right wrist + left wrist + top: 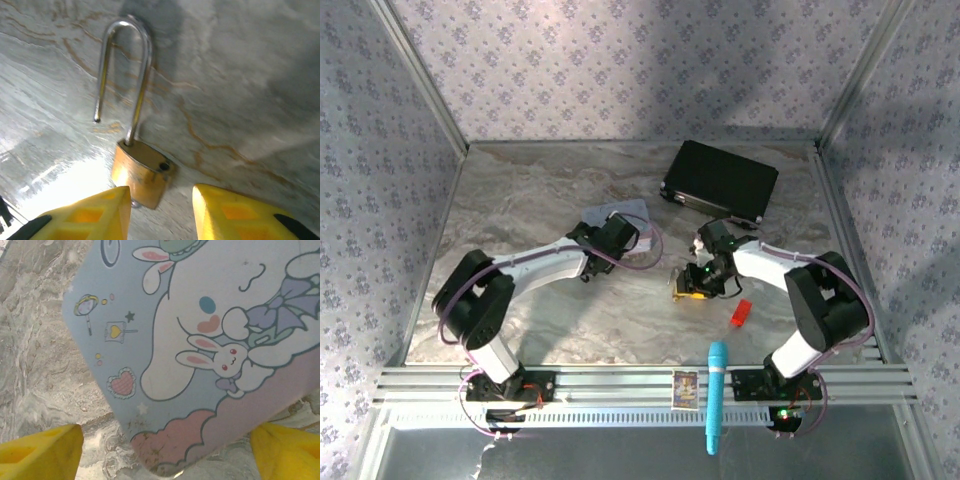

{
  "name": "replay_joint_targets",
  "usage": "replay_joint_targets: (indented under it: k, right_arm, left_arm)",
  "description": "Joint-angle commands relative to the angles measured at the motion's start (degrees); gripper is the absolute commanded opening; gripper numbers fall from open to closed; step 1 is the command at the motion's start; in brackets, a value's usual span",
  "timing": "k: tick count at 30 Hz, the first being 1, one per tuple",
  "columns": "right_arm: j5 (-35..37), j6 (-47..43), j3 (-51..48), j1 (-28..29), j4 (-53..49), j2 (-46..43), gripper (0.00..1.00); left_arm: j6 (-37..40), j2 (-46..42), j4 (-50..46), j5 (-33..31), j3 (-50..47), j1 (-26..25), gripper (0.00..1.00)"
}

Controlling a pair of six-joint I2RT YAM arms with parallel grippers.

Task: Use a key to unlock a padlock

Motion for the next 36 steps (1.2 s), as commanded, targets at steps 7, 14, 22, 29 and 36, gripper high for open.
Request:
replay_joint_targets:
  k: [7, 14, 22, 29, 36]
  right_arm:
    - [19.07, -6.54, 4.23, 2.08, -7.11, -15.22, 0.99]
    - [38.93, -8.14, 4.78, -0.25, -3.24, -25.97, 0.99]
    - [42.79, -23.85, -13.22, -11.45, 27.66, -31.47, 0.99]
    - [39.2, -23.36, -23.75, -25.92, 49.61, -22.68, 0.99]
    - [33.3, -23.94, -28.35, -29.49, 69.84, -15.42, 0.98]
  left_arm:
    - [-9.83, -19.11, 4.1, -0.84, -6.38, 1.62, 1.0]
    - [-10.8, -29.52, 12.93, 5.02, -14.41, 14.92, 1.0]
    - [-7.82, -30.65, 33.01, -2.76, -29.11, 31.09, 1.0]
    - [-9.37, -23.42, 50.39, 12.8, -36.31, 44.2, 1.0]
    - [-6.74, -12.54, 66.69, 26.82, -37.05, 48.53, 1.0]
